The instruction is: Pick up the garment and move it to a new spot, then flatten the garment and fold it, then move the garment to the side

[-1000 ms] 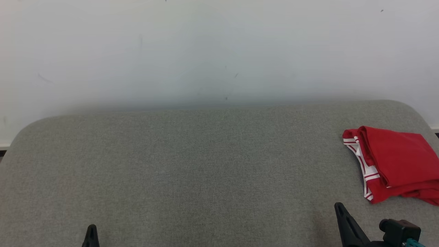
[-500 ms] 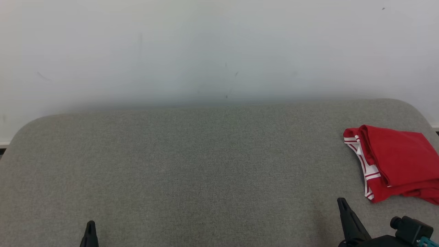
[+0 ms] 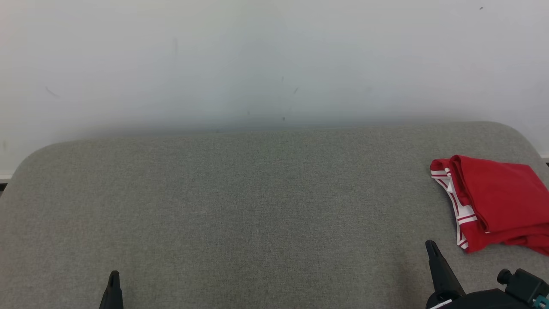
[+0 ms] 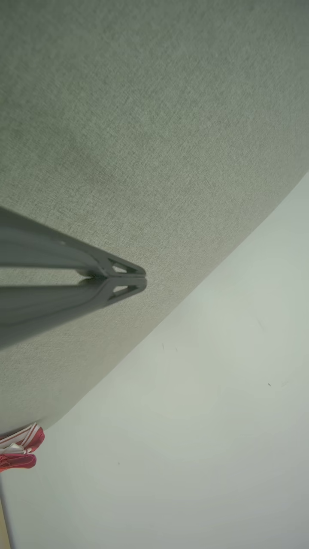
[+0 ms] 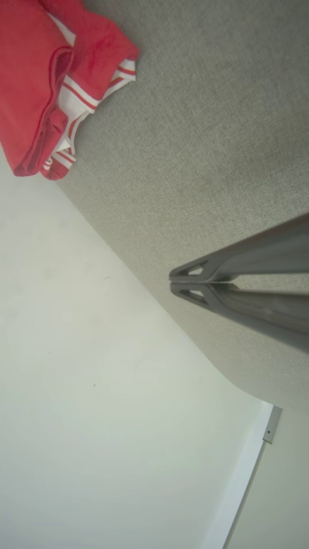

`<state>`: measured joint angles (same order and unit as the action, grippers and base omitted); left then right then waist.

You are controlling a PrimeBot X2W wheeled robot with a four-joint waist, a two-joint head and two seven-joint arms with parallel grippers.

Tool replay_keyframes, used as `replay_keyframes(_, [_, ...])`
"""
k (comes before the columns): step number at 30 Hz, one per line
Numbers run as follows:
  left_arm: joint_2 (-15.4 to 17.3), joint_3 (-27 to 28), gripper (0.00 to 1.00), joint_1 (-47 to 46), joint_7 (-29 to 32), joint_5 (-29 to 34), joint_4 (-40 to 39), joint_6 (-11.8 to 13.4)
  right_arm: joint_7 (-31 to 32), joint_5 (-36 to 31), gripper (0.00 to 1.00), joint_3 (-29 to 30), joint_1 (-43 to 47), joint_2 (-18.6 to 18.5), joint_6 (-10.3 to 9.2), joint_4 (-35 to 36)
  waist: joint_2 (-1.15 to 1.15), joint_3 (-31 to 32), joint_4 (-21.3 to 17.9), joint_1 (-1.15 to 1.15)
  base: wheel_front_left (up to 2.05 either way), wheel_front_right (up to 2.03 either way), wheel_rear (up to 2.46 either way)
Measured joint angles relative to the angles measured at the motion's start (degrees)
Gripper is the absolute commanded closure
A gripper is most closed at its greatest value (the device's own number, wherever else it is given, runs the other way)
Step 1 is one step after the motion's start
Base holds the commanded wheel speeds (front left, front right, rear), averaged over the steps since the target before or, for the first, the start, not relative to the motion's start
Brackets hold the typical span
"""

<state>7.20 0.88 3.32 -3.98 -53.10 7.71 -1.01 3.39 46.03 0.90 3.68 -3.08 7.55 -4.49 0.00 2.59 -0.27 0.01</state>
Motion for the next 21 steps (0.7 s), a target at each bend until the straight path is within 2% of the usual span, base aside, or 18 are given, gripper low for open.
replay_keyframes(21, [-1.4,2.4,1.00,-2.4,4.4,-12.4,1.4,-1.6,-0.7,15.7,1.00,0.4,-1.7,-0.4,0.00,-1.8,0.00,-0.6,0.1,0.00,0.00,0.00,0.00])
